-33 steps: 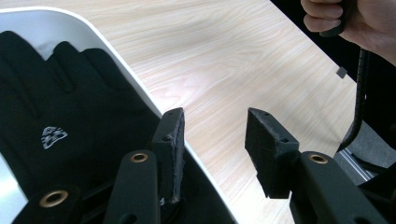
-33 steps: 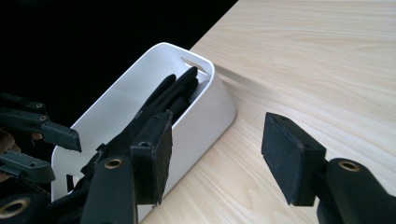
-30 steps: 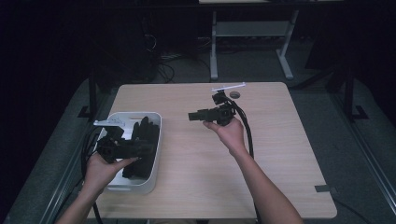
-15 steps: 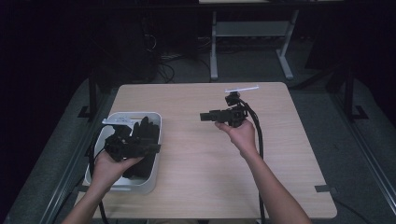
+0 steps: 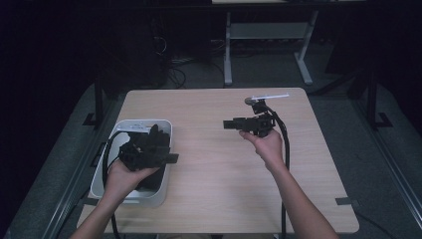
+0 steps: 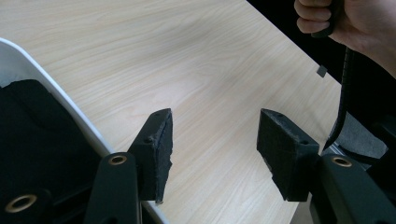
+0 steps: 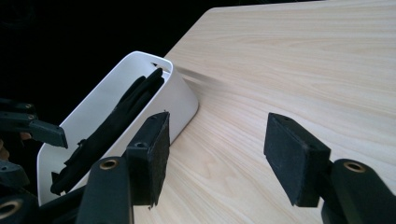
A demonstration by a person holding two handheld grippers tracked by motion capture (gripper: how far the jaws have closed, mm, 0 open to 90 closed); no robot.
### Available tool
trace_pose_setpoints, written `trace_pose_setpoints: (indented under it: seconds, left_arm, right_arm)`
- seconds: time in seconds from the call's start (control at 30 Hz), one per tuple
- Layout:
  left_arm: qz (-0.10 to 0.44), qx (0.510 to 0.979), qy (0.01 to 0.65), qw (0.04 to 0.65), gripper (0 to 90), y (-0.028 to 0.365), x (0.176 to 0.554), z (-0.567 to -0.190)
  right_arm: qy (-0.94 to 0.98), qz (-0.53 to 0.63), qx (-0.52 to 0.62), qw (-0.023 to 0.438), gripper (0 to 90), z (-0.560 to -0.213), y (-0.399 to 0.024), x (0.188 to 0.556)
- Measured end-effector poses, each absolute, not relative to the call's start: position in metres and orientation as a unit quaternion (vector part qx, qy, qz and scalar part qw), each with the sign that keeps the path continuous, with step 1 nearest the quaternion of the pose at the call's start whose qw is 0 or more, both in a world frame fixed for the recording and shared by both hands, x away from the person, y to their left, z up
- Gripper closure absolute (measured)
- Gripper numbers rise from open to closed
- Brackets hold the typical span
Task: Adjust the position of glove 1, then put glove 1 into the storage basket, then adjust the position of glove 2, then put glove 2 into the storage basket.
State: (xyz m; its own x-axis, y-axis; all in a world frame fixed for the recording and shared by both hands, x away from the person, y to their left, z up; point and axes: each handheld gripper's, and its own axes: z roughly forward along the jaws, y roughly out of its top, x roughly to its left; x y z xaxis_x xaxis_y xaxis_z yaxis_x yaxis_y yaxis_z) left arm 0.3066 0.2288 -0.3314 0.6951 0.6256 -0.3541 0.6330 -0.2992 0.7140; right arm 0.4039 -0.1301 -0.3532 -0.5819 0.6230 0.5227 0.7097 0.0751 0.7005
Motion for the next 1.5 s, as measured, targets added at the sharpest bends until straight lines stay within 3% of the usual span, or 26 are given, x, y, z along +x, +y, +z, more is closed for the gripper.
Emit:
trace_pose_setpoints:
  seconds: [1.5]
  left_arm:
    - [-0.022, 0.821, 0.365, 0.439, 42.9, 0.186, 0.308, -0.337]
  right_arm:
    - [-0.706, -0.506, -0.494, 0.036, 40.1, -0.375, -0.188, 0.383]
